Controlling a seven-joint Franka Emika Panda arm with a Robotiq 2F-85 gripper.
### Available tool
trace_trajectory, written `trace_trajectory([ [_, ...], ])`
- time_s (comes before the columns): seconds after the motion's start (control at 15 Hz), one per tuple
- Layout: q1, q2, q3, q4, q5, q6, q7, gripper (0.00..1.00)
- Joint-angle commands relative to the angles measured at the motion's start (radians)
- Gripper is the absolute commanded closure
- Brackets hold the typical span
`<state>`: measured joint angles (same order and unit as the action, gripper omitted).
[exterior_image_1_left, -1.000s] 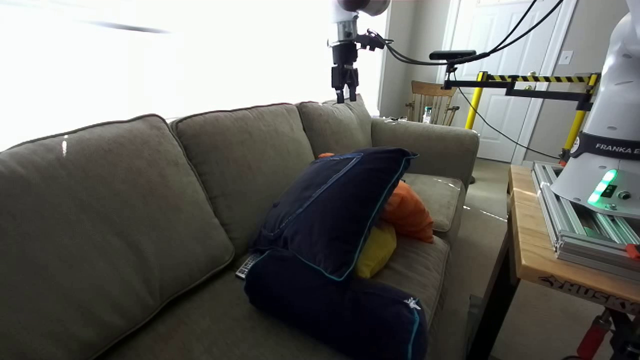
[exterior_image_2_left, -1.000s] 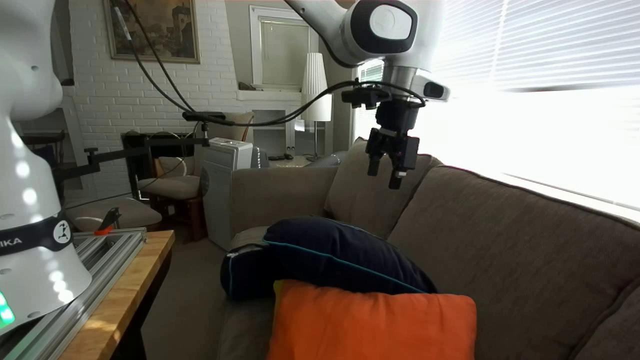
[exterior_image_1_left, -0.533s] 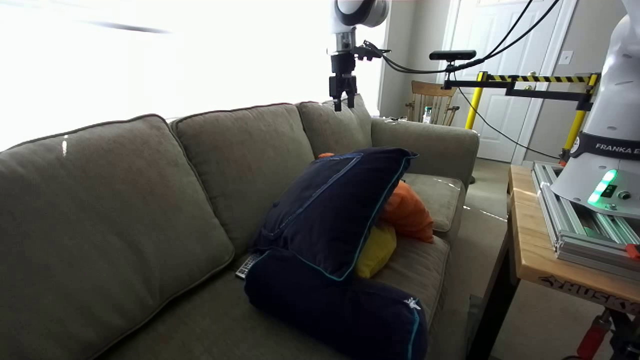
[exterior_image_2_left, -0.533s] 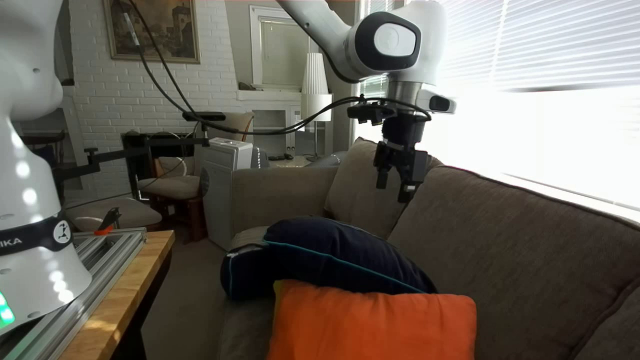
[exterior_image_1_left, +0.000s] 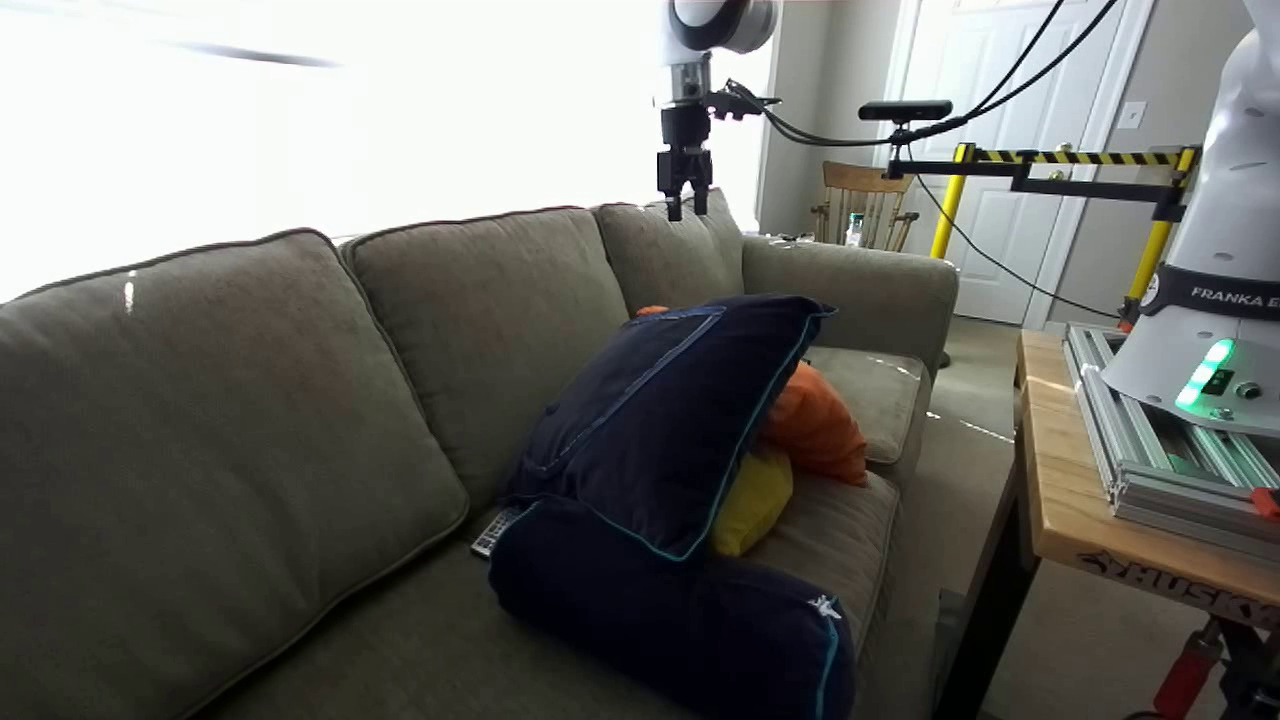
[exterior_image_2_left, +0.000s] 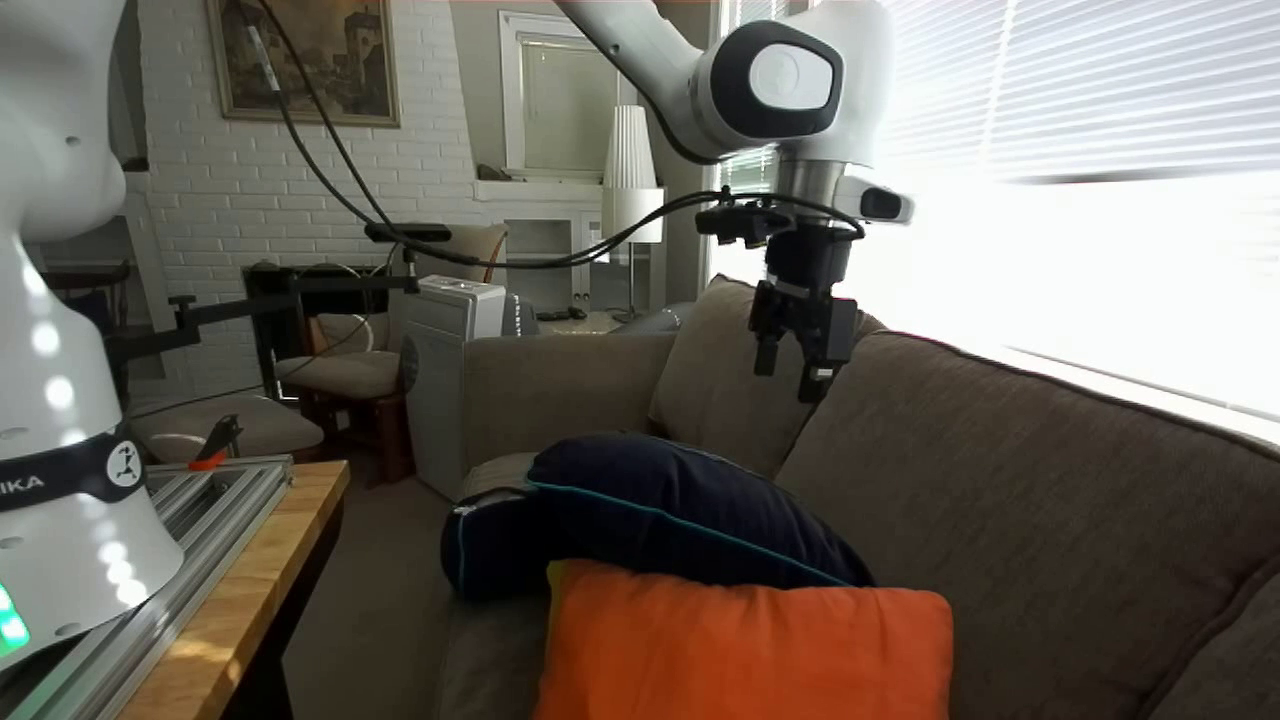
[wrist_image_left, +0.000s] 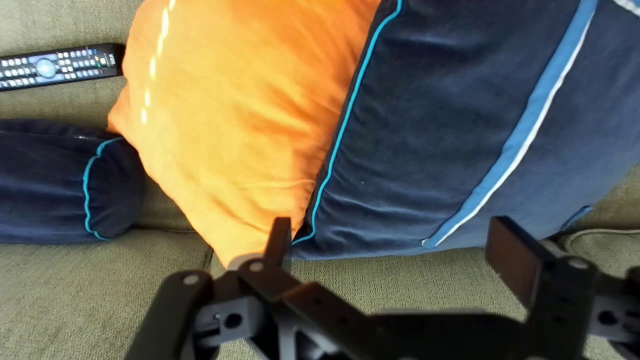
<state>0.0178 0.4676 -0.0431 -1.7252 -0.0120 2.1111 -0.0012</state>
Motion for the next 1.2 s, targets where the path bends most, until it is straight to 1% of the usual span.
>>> trace_trajectory([
  [0.0, -0.013, 0.033, 0.021, 0.020, -0.005, 0.032, -0.029, 0.00],
  [0.13, -0.013, 0.077, 0.038, 0.043, 0.004, 0.065, -0.059, 0.00],
  [0.2, -0.011, 0.101, 0.046, 0.061, 0.002, 0.053, -0.076, 0.00],
  [0.27, 0.006, 0.126, 0.038, 0.079, -0.035, 0.025, -0.066, 0.00],
  [0.4, 0.025, 0.168, 0.028, 0.106, -0.071, -0.004, -0.049, 0.00],
  [0.6, 0.010, 0.210, 0.047, 0.110, -0.046, 0.063, -0.072, 0.00],
  [0.73, -0.007, 0.225, 0.058, 0.093, -0.018, 0.137, -0.077, 0.00],
  [1.0, -0.079, 0.234, 0.115, -0.002, 0.122, 0.397, -0.085, 0.00],
  [1.13, -0.126, 0.245, 0.160, -0.050, 0.202, 0.522, -0.108, 0.00],
])
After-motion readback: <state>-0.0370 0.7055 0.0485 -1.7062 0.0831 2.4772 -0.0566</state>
